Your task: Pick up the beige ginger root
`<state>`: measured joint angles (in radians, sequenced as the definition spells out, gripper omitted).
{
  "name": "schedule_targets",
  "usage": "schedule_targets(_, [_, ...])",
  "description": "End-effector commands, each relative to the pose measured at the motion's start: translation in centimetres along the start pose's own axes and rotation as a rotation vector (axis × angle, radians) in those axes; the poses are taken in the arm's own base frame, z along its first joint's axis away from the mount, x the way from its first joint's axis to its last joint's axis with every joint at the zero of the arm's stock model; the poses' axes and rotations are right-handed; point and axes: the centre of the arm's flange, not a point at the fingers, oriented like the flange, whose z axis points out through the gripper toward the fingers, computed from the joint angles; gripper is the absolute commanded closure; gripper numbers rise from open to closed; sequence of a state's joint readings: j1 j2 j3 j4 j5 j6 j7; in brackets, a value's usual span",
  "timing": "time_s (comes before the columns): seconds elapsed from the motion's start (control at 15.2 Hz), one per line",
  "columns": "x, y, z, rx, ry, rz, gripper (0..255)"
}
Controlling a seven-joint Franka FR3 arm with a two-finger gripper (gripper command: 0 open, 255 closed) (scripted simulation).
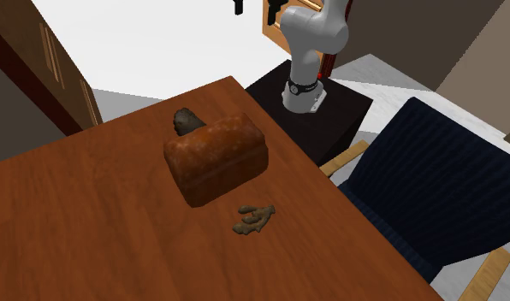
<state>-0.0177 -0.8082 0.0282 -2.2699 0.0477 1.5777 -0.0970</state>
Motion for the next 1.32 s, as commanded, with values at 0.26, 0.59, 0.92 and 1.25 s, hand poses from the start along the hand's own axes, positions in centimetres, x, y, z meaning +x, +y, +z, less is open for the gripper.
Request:
schedule_targets(0.26, [3.5,-2.1,3.3,0.003,-0.003,-0.011,0])
schedule_targets(0.59, [7.9,-4.9,7.4,0.008,-0.007,-0.025,0])
schedule_targets(0.92, [12.2,-7.7,11.6,0.012,-0.011,-0.039,0])
schedule_targets(1.25, [16.5,-10.6,15.7,0.016,-0.014,-0.053,0])
